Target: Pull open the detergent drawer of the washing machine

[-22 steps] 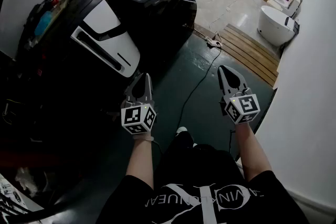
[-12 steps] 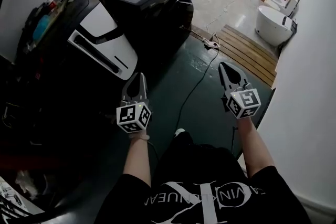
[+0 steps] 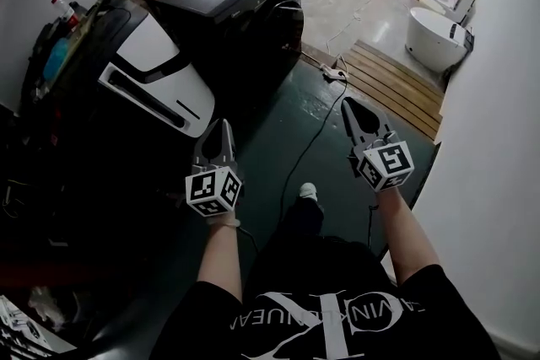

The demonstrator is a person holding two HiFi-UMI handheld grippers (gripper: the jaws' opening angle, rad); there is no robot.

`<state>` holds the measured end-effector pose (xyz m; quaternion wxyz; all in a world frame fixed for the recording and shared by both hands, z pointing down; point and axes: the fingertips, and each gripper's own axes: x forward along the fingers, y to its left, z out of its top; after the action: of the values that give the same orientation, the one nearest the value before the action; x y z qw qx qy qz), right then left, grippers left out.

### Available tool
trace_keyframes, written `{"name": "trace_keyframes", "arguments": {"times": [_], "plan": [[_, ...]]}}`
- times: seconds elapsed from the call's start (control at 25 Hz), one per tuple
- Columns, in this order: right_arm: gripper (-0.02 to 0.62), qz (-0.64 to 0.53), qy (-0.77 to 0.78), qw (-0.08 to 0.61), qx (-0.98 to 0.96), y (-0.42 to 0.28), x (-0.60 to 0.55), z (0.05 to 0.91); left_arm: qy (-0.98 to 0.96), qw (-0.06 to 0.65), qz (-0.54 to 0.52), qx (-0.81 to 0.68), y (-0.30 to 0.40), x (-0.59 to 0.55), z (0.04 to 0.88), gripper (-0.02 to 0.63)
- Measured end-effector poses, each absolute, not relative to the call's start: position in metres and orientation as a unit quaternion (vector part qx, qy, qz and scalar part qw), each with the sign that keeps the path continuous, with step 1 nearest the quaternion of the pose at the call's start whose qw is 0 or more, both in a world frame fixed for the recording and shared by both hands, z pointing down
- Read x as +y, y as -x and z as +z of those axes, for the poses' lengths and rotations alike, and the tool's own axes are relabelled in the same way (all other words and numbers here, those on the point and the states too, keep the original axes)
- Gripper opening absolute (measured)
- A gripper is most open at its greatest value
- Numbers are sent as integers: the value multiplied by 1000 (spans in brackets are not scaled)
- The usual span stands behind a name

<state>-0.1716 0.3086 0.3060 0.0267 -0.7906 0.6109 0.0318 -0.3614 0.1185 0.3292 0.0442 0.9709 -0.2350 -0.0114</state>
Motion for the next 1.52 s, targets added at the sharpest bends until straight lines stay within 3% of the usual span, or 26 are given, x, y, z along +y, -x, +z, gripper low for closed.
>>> {"name": "trace_keyframes", "arguments": {"times": [0.64,0.84,1.52], "plan": [[12,-16,774,21,633,79,200,326,-970,56,6,-238,249,31,349,9],[12,-32,765,10,643,39,161,337,-970,59,6,-237,206,-2,352,107],[12,-70,730,-20,679,-50,72,385,-955,84,25,-283,129,-77,378,112]]}}
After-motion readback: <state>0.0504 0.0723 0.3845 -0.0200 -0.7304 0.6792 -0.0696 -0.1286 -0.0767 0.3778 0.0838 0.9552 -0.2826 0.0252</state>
